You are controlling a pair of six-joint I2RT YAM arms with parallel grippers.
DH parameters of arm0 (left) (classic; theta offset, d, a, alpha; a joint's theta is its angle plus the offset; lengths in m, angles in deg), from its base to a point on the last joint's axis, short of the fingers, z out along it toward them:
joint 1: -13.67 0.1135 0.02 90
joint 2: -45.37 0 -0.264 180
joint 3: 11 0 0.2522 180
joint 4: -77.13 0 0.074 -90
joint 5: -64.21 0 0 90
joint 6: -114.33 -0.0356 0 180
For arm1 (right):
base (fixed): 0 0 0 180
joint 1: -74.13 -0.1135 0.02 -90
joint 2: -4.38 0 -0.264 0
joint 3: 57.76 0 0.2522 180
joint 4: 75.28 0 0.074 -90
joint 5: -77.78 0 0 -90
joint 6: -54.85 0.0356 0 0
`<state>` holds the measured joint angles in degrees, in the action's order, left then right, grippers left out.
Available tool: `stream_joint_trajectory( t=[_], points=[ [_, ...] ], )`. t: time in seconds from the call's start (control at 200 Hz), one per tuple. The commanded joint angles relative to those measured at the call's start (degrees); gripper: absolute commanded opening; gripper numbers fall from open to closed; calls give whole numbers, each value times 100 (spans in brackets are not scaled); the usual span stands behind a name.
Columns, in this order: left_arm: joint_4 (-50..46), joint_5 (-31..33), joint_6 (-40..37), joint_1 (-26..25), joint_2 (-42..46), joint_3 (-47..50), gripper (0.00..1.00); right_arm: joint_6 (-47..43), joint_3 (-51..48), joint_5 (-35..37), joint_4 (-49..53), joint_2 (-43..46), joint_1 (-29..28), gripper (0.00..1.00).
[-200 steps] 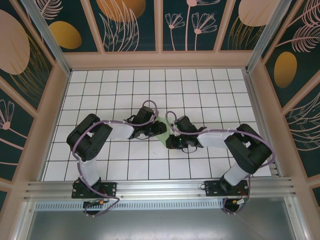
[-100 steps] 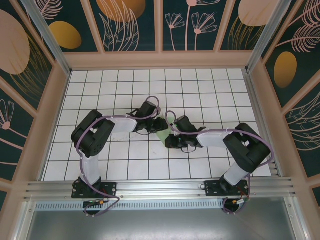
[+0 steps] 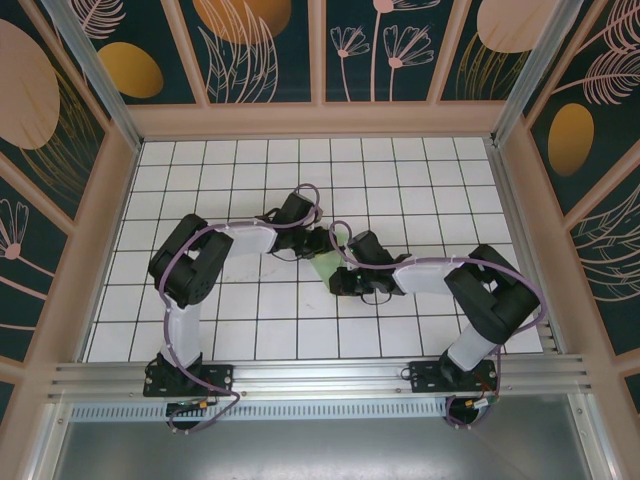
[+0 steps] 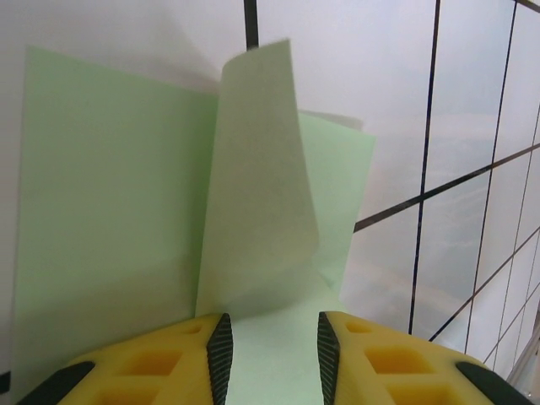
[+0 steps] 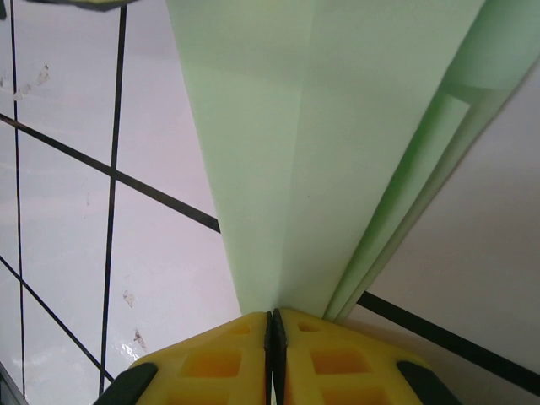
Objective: Fold a paper plane with a square sheet of paper (fold left side to right side)
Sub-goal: Fourth fold the wing at the center of the table.
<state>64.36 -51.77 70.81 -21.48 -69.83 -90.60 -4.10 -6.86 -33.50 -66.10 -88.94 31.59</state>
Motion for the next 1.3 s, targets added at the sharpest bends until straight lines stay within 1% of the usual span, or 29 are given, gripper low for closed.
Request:
stream_joint_trajectory(
  t=[0.0, 0.28, 0.646, 0.956, 1.081, 1.161, 1.231, 1.296],
  points=[
    [313, 1060, -304, 388, -354, -273, 37, 68, -348, 185, 1373, -387, -123, 15],
    [416, 932, -209, 436, -562, -564, 37, 77, -340, 212, 1370, -424, -123, 14],
    [399, 886, -188, 510, -583, -835, 38, 72, -340, 247, 1396, -397, -122, 14],
    [366, 707, -171, 613, -686, -1299, 38, 44, -298, 251, 1393, -414, -98, 14],
    [352, 862, -243, 655, -391, -1074, 38, 7, -256, 238, 1406, -414, -78, 14],
    [390, 936, -288, 650, -62, -736, 37, -77, -219, 264, 1489, -409, -31, 14],
    [627, 825, -243, 650, 292, -304, 35, -162, -217, 277, 1543, -375, 54, 14],
    [938, 523, -121, 650, 581, 108, 34, -211, -217, 291, 1581, -330, 113, 14]
  ],
)
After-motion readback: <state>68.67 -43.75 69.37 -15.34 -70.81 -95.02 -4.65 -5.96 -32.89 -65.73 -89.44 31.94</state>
